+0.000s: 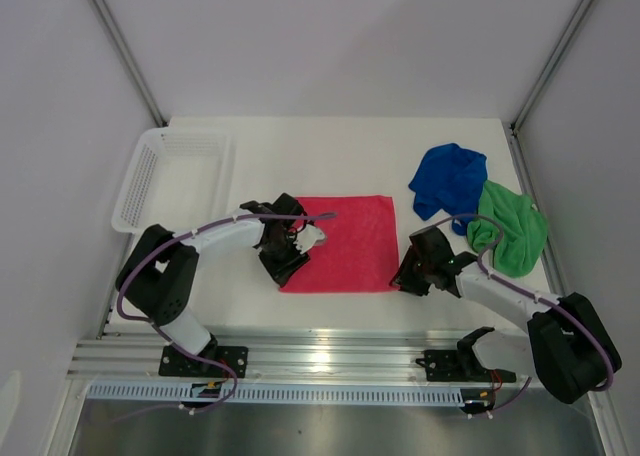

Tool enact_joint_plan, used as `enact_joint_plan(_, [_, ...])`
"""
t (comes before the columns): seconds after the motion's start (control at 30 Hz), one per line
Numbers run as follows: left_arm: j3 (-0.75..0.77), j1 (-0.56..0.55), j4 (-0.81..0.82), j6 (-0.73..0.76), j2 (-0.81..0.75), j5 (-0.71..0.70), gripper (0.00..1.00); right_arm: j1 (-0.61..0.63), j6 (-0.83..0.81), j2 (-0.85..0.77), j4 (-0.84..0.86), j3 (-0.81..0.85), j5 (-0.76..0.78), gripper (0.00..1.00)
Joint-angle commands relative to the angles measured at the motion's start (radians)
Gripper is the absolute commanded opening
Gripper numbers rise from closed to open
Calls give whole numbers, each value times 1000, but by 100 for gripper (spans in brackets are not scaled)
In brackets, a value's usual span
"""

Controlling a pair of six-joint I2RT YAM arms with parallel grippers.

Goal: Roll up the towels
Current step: Fold the towel

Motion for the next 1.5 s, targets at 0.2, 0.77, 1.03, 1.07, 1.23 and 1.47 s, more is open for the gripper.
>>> enact_joint_plan(0.2, [-3, 5, 13, -15, -16, 24, 50, 3, 30, -47, -3, -11, 82, 18])
enact_joint_plan(0.77, [-52, 227, -9, 9, -181, 69, 50, 132, -294, 336, -304, 567, 392, 0])
enact_joint_plan(1.03, [-78, 310, -3, 14, -211, 61, 51, 405, -503, 674, -393, 1018, 472, 0])
enact_joint_plan(1.07, [-76, 319, -3, 14, -212, 61, 51, 430, -547, 741, -399, 1057, 477, 0])
enact_joint_plan(1.23, [-82, 369, -1, 19, -226, 61, 51, 557, -648, 866, -413, 1236, 495, 0])
enact_joint_plan(1.47, [-95, 381, 13, 20, -214, 61, 51, 609, -721, 838, -332, 1174, 437, 0])
